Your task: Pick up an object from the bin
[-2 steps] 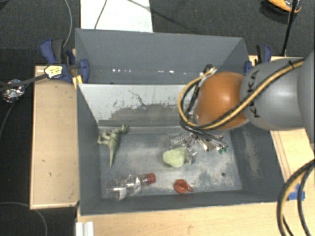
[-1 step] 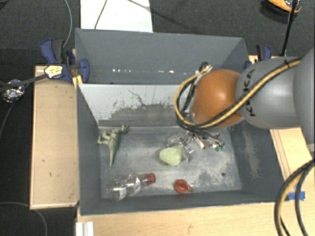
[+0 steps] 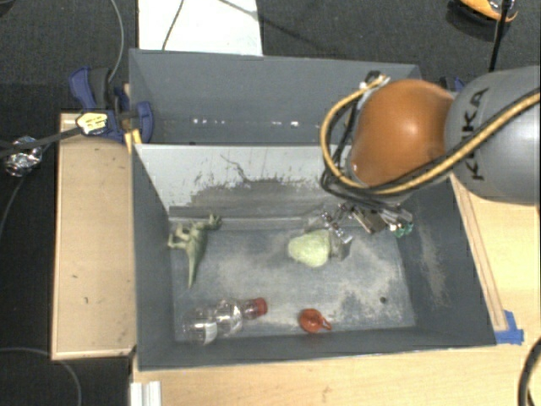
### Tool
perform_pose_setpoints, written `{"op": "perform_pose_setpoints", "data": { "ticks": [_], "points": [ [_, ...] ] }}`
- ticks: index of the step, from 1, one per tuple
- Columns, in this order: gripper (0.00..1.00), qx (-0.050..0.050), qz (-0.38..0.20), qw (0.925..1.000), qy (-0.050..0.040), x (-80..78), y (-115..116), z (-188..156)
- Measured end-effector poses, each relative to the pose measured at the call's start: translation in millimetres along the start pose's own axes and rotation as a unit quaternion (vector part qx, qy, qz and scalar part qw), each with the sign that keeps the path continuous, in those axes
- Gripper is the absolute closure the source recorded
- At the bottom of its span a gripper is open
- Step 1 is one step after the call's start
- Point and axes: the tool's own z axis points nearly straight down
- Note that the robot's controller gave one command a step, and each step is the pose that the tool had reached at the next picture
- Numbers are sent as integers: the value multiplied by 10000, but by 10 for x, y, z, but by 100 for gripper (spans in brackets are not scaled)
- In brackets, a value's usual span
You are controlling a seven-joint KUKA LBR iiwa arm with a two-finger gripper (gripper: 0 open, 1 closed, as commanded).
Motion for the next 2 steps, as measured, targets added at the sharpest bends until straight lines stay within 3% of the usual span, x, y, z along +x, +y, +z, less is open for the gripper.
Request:
{"op": "perform_pose_setpoints", "data": {
  "ticks": [1, 2],
  "points": [
    [100, -1, 6, 10000, 0, 0, 0, 0],
    [100, 27, 221, 9997, -56, -55, 4, -1735]
  ]
}}
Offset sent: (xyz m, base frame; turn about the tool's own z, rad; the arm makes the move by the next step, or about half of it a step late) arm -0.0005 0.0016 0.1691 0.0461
